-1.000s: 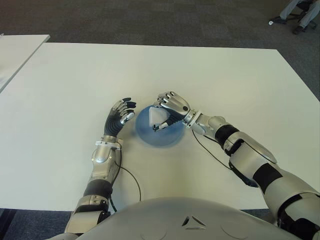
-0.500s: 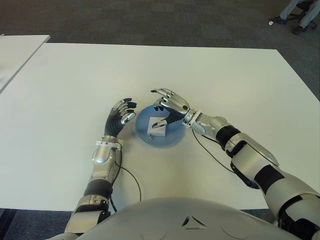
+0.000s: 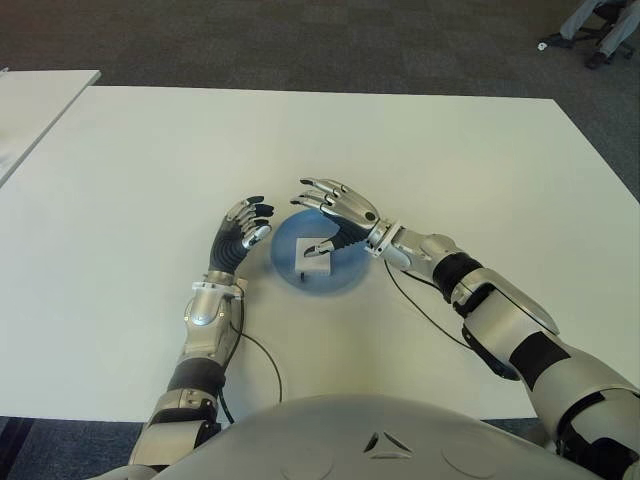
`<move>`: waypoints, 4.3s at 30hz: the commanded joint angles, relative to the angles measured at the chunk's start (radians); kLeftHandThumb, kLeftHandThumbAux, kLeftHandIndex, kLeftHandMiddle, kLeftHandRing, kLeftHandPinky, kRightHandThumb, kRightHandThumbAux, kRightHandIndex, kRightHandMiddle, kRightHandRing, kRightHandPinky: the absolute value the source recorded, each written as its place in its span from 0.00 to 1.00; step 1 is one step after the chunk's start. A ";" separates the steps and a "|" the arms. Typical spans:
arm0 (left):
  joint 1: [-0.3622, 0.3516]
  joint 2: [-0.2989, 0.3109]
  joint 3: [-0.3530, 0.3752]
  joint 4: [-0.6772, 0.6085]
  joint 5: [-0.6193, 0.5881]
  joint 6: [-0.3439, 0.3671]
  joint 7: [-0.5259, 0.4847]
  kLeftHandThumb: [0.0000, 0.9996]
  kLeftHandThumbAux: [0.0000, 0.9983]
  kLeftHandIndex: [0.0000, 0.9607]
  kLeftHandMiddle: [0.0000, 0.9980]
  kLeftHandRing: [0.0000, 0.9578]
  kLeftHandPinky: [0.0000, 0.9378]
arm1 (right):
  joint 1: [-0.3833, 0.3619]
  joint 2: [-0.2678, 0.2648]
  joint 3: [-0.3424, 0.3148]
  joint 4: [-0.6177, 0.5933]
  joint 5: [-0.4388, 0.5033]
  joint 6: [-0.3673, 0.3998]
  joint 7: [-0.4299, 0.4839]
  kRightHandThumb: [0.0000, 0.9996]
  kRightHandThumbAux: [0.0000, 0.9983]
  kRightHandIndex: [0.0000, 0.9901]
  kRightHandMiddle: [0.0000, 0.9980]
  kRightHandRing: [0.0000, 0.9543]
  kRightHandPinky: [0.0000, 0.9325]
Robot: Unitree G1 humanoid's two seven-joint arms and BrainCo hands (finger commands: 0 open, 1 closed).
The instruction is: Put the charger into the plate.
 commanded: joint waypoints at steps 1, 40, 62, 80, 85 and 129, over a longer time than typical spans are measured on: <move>0.043 -0.013 -0.008 0.038 -0.010 0.018 -0.010 0.00 0.53 0.25 0.34 0.34 0.33 | 0.011 -0.009 -0.015 -0.003 0.018 -0.017 0.031 0.30 0.17 0.00 0.00 0.00 0.00; 0.016 -0.009 0.053 0.082 0.015 0.097 0.166 0.00 0.57 0.25 0.34 0.32 0.24 | 0.161 0.353 -0.699 -0.149 0.935 0.139 0.461 0.06 0.68 0.00 0.00 0.00 0.00; 0.040 0.014 0.058 0.055 -0.021 0.131 0.135 0.00 0.58 0.07 0.16 0.15 0.15 | 0.409 0.381 -0.706 -0.469 0.948 0.277 0.605 0.00 0.83 0.03 0.02 0.00 0.01; 0.043 0.018 0.087 0.028 -0.073 0.192 0.112 0.00 0.58 0.05 0.11 0.11 0.13 | 0.426 0.336 -0.736 -0.341 0.959 0.264 0.732 0.00 0.82 0.07 0.07 0.04 0.06; 0.043 0.025 0.089 0.029 -0.074 0.200 0.106 0.00 0.58 0.04 0.11 0.11 0.12 | 0.439 0.312 -0.734 -0.318 0.934 0.255 0.741 0.00 0.82 0.09 0.09 0.06 0.06; 0.029 0.066 0.103 0.085 -0.083 0.189 0.062 0.00 0.58 0.05 0.13 0.13 0.14 | 0.339 0.207 -0.922 -0.105 1.022 0.180 0.797 0.00 0.69 0.04 0.07 0.04 0.04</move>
